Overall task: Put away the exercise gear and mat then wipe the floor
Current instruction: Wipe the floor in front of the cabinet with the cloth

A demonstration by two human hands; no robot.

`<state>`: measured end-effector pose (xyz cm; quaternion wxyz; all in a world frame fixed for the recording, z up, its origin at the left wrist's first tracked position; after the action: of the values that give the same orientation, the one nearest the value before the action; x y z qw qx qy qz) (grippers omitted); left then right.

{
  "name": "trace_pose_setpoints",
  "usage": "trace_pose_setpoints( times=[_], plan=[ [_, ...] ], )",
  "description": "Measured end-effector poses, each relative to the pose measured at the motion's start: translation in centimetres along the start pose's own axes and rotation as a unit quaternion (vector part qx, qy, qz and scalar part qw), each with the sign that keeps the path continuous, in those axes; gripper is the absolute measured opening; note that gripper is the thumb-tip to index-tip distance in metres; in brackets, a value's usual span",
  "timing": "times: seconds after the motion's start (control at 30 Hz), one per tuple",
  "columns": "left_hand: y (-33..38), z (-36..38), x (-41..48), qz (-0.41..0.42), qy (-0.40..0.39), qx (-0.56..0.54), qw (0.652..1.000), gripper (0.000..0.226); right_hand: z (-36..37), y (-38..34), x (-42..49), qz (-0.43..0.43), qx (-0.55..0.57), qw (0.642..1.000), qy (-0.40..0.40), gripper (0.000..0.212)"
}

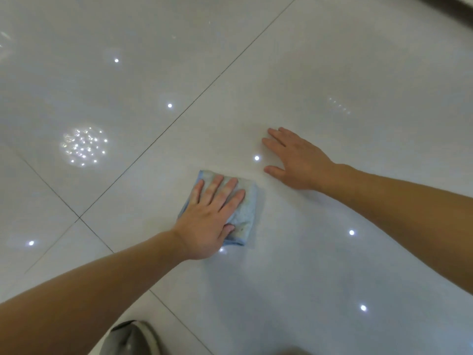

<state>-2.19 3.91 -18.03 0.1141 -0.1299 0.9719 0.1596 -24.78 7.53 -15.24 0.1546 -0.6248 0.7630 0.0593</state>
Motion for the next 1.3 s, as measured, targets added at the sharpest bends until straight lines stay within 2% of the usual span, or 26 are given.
trace_pose_setpoints(
  times=[0.2, 0.43, 0.77, 1.1, 1.3],
  plan=[
    [1.8, 0.4, 0.7, 0.012, -0.014, 0.009, 1.0, 0.076, 0.1, 3.2, -5.4, 0.041, 0.004, 0.999, 0.007, 0.07],
    [6.6, 1.0, 2.9, 0.074, -0.019, 0.026, 0.997, 0.075, 3.8, 5.0, -13.2, 0.094, 0.024, 0.995, -0.013, 0.069],
    [11.9, 2.1, 4.2, 0.153, -0.044, 0.036, 0.987, 0.075, 5.5, 6.5, -18.0, 0.158, 0.044, 0.987, -0.003, 0.071],
    [17.4, 3.3, 4.7, 0.205, -0.064, 0.051, 0.975, 0.075, 7.3, 10.0, -25.7, 0.251, 0.062, 0.966, -0.022, 0.072],
    [20.0, 3.9, 5.1, 0.248, -0.075, 0.054, 0.964, 0.075, 7.9, 11.8, -29.9, 0.327, 0.09, 0.94, -0.022, 0.074]
  ],
)
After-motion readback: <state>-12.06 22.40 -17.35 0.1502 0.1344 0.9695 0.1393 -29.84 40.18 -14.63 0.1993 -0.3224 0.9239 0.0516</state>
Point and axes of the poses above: each hand's wrist, its own x-axis towards the middle knuckle, its own z-axis out of the palm, y = z × x, the point moved 6 cm from there along x, towards the middle knuckle, and after that the axes turned 10 degrees about -x, right-handed, at the moved point
